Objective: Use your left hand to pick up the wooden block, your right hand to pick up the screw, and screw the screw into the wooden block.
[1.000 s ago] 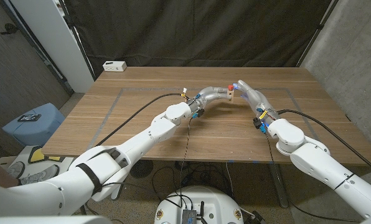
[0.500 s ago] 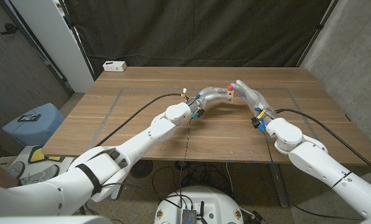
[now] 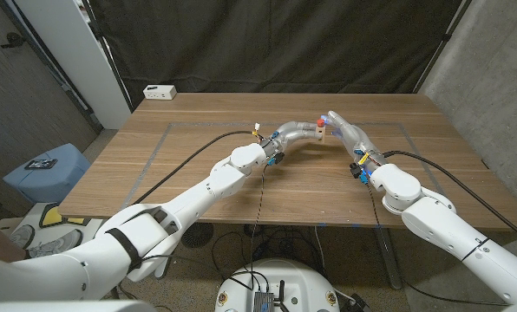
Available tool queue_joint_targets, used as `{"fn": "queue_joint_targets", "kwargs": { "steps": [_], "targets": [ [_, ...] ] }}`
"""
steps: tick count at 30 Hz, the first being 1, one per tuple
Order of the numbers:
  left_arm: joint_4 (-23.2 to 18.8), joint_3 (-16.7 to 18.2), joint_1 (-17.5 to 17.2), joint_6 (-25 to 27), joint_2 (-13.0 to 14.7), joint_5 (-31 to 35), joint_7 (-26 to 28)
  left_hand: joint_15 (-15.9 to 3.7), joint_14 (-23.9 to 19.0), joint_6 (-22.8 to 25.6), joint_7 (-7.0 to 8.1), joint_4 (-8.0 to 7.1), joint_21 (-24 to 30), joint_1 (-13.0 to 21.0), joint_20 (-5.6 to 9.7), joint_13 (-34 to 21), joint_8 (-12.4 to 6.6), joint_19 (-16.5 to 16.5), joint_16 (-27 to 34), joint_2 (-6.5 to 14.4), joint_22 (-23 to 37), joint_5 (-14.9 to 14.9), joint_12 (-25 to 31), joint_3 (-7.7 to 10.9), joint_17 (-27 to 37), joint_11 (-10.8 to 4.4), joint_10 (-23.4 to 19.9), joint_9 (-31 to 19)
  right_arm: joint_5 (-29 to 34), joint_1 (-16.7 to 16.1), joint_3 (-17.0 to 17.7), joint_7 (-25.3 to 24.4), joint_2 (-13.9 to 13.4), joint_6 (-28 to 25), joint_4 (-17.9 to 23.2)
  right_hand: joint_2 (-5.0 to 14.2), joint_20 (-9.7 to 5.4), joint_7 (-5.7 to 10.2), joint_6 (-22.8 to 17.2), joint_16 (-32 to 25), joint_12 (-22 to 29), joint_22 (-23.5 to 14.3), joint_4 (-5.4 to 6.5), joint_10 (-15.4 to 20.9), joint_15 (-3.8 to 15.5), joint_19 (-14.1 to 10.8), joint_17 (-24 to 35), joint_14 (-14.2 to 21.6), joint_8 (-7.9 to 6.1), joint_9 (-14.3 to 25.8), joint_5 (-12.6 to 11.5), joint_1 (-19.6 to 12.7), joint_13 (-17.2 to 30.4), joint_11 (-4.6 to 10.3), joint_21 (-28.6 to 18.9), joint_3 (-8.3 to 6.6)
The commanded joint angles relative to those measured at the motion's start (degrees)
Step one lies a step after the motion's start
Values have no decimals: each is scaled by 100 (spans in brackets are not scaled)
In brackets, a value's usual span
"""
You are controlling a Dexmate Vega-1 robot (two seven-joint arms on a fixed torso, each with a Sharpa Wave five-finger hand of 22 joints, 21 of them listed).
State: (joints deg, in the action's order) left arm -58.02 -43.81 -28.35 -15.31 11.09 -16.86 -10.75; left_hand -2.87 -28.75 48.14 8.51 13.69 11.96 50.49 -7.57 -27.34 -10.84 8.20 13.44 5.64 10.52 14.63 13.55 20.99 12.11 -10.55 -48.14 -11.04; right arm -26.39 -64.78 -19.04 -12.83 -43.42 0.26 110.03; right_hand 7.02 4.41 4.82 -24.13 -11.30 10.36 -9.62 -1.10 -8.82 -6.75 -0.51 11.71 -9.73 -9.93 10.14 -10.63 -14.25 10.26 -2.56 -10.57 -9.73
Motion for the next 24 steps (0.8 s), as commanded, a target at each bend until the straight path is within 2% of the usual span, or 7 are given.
{"fn": "queue_joint_targets", "kwargs": {
  "steps": [1, 24],
  "targets": [
    [83, 1, 38, -31, -32, -19, -37, -159, -53, 235, -182, -452, 19, -94, 3, -159, -55, 38, 40, 175, 12, 37, 79, 476, 16, 3, -70, -10, -35, -8, 4, -30, -12, -53, 21, 13, 16, 40, -8, -15, 27, -10, 13, -47, -35, 27, 15, -276, -44, 2, -35, 25, 12, 30, -11, -35],
    [201, 4, 96, -74, -81, -36, -88, -153, -58, 228, -169, -455, 18, -105, 5, -158, -52, 41, 38, 173, 12, 37, 80, 478, 13, -4, -71, -10, -79, -123, 73, -129, -90, -174, 168, 18, 9, 71, -41, -17, 38, -10, 0, -41, -23, 28, 8, -278, -59, 1, -40, 26, 11, 56, -17, -58]
  ]
}}
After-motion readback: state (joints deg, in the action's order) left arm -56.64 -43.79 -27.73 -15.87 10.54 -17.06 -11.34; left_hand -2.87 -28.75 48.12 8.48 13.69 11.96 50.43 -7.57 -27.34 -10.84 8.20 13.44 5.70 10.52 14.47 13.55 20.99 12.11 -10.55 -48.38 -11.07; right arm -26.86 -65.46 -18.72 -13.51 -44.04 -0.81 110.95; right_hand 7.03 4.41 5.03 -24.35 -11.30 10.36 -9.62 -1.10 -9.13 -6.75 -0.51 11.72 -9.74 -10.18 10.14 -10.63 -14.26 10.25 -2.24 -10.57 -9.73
